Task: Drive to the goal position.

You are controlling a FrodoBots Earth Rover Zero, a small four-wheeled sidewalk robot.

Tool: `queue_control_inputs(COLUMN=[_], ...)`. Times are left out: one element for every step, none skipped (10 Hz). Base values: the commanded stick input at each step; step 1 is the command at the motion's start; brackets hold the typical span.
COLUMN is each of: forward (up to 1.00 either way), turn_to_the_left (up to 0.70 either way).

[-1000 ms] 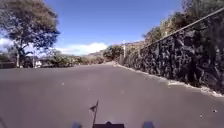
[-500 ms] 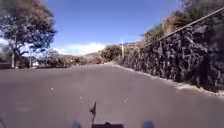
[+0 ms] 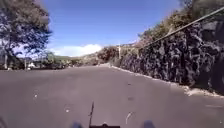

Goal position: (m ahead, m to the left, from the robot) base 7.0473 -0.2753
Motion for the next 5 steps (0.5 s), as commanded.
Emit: queue_control_inputs(forward=[1.0,1.0,1.0,1.0,1.0], turn_to_the_left=[-0.03,-0.01,0.0,0.0,0.0])
